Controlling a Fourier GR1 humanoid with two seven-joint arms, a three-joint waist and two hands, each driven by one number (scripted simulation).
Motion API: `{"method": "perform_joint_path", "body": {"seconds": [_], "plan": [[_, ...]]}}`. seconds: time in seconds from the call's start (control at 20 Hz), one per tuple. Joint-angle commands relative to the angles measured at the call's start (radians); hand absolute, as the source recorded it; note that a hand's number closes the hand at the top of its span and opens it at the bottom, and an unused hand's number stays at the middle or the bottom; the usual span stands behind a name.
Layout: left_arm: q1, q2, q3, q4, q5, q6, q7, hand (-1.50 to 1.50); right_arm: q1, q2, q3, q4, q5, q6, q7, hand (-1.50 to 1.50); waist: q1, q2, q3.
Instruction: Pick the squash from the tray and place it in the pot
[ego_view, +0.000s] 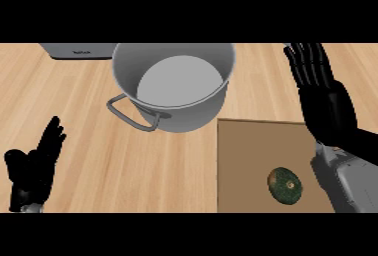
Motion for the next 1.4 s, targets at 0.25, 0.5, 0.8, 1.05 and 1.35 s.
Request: {"method": "perform_joint_path", "body": {"seconds": [0.25,0.5,0.8,1.05,1.35], "plan": [[-0.059,-0.106,-0.124,-0.105,0.156,-0.217,-0.006,0.0,0.22,-0.208,-0.102,0.172,0.138,-0.017,-0.003,-1.5,-0.059,0.01,-0.026],[-0.071,-0.121,-0.157,-0.125,0.194,-0.249,0.05,0.0,0.346,-0.287,-0.009,0.353,0.463,-0.261,0.238,-1.5,-0.032,0.011,-0.028],[-0.066,-0.165,-0.158,-0.033,0.208,-0.313,-0.026,0.0,0.435,-0.353,0.153,0.072,0.673,-0.248,0.482,-1.5,-0.024,-0.001,-0.028],[-0.082,-0.162,-0.141,-0.015,0.21,-0.324,-0.004,0.0,0.478,-0.457,0.152,-0.328,0.674,-0.089,0.849,-1.5,-0.029,-0.003,-0.028],[-0.11,-0.153,-0.122,-0.033,0.214,-0.34,0.019,0.0,0.457,-0.545,0.098,-0.62,0.511,0.144,1.221,-1.5,-0.022,-0.003,-0.028]]}}
